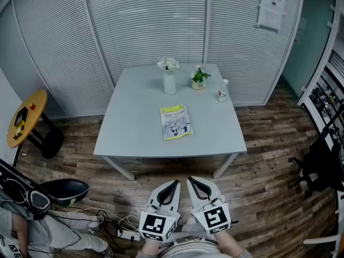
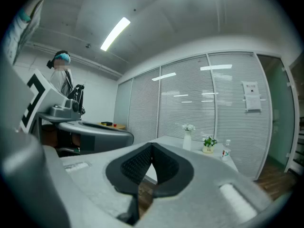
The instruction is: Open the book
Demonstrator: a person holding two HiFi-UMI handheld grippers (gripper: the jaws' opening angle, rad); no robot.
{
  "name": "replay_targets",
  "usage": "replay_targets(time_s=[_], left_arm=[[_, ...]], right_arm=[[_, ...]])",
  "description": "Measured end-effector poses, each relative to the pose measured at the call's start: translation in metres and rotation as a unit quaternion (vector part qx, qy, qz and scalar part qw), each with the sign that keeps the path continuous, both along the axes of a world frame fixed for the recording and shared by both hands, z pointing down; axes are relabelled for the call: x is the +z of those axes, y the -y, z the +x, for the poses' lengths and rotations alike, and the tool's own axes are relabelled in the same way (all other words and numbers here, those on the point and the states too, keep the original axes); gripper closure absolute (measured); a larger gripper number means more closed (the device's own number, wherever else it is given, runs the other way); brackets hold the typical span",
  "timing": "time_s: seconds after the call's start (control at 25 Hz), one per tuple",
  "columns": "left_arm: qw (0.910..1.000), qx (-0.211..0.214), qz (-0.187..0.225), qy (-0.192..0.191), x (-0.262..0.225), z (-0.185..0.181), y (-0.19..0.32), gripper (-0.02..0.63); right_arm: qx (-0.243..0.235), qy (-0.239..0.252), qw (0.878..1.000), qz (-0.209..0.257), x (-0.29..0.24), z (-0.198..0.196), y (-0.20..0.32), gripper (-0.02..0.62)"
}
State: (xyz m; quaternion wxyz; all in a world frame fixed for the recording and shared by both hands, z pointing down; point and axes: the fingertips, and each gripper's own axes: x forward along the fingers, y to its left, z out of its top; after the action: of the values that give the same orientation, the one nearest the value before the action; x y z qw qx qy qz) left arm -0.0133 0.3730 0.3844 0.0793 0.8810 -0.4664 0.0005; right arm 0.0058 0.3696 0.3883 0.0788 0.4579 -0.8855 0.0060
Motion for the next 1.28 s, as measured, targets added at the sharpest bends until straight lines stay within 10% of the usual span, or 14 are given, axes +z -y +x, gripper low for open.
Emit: replay_targets(time_s=[1.28], left_arm=[[0.9988, 0.037, -0.02, -0.025, 0.023, 0.019, 0.126, 0.607]], right_arm=[[0.025, -0.024, 0.999, -0.01, 0.023, 0.019, 0.126, 0.595]])
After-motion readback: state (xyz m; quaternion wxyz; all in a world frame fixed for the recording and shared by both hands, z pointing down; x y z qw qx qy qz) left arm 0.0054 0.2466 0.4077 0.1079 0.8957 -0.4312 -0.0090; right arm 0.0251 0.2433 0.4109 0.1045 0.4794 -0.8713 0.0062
